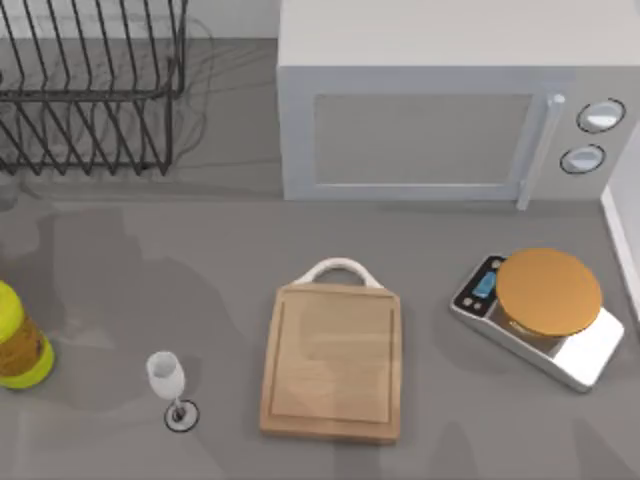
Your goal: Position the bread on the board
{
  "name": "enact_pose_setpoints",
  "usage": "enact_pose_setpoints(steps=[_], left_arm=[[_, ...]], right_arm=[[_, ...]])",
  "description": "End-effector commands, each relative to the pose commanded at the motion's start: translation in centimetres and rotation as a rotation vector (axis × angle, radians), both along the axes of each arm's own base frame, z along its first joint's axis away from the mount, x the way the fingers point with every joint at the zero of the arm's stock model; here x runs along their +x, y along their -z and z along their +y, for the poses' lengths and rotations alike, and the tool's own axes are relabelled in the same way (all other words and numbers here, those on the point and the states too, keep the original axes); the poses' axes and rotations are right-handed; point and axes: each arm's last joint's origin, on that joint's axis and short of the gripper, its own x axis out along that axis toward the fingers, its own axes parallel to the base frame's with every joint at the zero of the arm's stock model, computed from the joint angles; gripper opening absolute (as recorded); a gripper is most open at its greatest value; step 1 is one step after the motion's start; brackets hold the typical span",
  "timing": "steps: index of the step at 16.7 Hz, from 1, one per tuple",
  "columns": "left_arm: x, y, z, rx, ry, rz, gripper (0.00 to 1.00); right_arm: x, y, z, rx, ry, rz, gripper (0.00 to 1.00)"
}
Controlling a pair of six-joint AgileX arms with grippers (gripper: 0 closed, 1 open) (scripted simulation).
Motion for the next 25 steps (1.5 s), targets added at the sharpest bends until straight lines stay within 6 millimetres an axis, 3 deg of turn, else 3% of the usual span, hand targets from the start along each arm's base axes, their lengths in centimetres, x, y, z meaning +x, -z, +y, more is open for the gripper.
enact_pose_setpoints(steps=[2, 3, 10, 12, 17, 21, 25], left_arm=[[0.0, 0.0, 0.0, 0.000, 0.000, 0.000, 0.02], [0.0, 0.0, 0.0, 0.000, 0.000, 0.000, 0.00], [0.0, 0.0, 0.0, 0.000, 0.000, 0.000, 0.00], [-0.6, -1.2, 0.5, 0.005, -0.012, 0.011, 0.00], [-1.3, -1.2, 4.0, -0.023, -0.074, 0.087, 0.00], [-1.5, -4.0, 5.0, -0.026, -0.070, 0.108, 0.00], [-1.2, -7.9, 2.7, -0.016, -0.038, 0.087, 0.00]], right_arm=[[0.0, 0.0, 0.0, 0.000, 0.000, 0.000, 1.00], [0.0, 0.0, 0.0, 0.000, 0.000, 0.000, 1.00], [0.0, 0.0, 0.0, 0.000, 0.000, 0.000, 1.00], [0.0, 0.0, 0.0, 0.000, 0.000, 0.000, 1.00], [0.0, 0.0, 0.0, 0.000, 0.000, 0.000, 1.00], [0.0, 0.0, 0.0, 0.000, 0.000, 0.000, 1.00], [0.0, 0.0, 0.0, 0.000, 0.000, 0.000, 1.00]])
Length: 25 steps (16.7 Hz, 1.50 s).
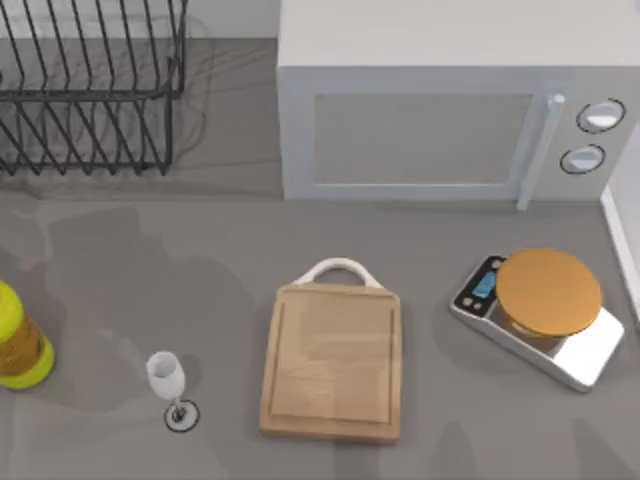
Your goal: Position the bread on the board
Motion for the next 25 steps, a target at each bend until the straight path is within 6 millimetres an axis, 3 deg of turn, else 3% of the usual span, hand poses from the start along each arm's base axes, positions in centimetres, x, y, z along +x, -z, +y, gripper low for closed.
enact_pose_setpoints(steps=[4, 10, 14, 19, 25], left_arm=[[0.5, -3.2, -2.2, 0.021, 0.028, -0.074, 0.00], [0.5, -3.1, -2.1, 0.018, 0.036, -0.071, 0.00], [0.6, -3.3, -2.7, -0.024, 0.187, -0.059, 0.00], [1.3, -4.6, -6.4, -0.096, 0.682, -0.091, 0.00], [1.3, -4.5, -15.8, -0.198, 1.652, -0.114, 0.00]], right_arm=[[0.0, 0.0, 0.0, 0.000, 0.000, 0.000, 1.00], [0.0, 0.0, 0.0, 0.000, 0.000, 0.000, 1.00], [0.0, 0.0, 0.0, 0.000, 0.000, 0.000, 1.00], [0.0, 0.0, 0.0, 0.000, 0.000, 0.000, 1.00], [0.0, 0.0, 0.0, 0.000, 0.000, 0.000, 1.00]])
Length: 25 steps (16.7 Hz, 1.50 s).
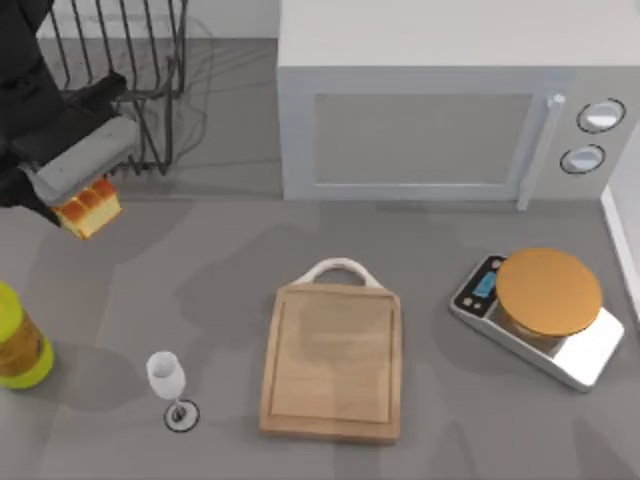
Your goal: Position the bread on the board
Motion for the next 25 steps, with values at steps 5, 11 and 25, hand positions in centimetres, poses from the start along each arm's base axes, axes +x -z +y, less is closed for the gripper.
enact_pose_setpoints(steps=[5, 11, 25], left_arm=[[-2.3, 2.3, -9.5, -0.069, 0.907, 0.001, 0.00], [-6.3, 4.5, -19.0, -0.129, 1.838, -0.047, 0.00], [-8.7, 4.1, -25.1, -0.045, 2.414, -0.193, 0.00]], right_arm=[[0.0, 0.0, 0.0, 0.000, 0.000, 0.000, 1.00], [0.0, 0.0, 0.0, 0.000, 0.000, 0.000, 1.00], [0.0, 0.0, 0.0, 0.000, 0.000, 0.000, 1.00]])
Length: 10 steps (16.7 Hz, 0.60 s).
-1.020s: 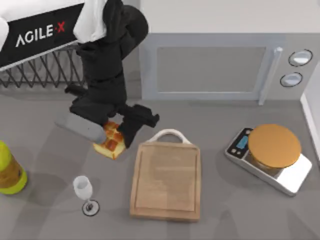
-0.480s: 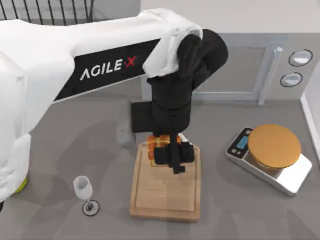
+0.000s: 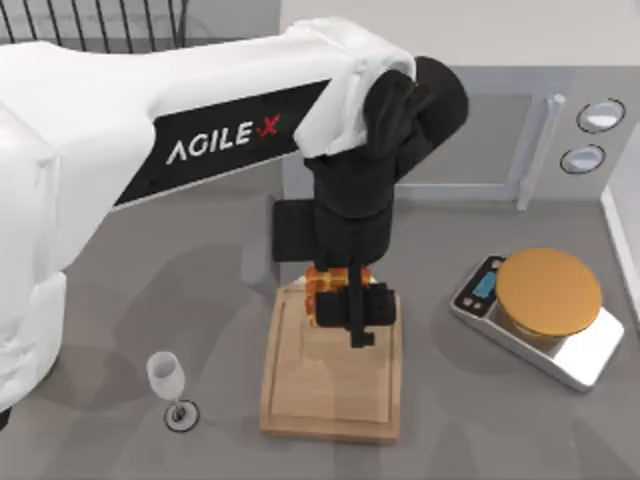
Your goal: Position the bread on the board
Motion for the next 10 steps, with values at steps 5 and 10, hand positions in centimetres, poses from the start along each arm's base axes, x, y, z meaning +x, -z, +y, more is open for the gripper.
enact_pose_setpoints(steps=[5, 10], left_arm=[[0.0, 1.2, 0.0, 0.000, -0.004, 0.000, 0.00], [0.0, 2.5, 0.0, -0.002, -0.001, -0.003, 0.00]], right_arm=[[0.0, 0.0, 0.0, 0.000, 0.000, 0.000, 1.00], [0.0, 0.0, 0.0, 0.000, 0.000, 0.000, 1.00]])
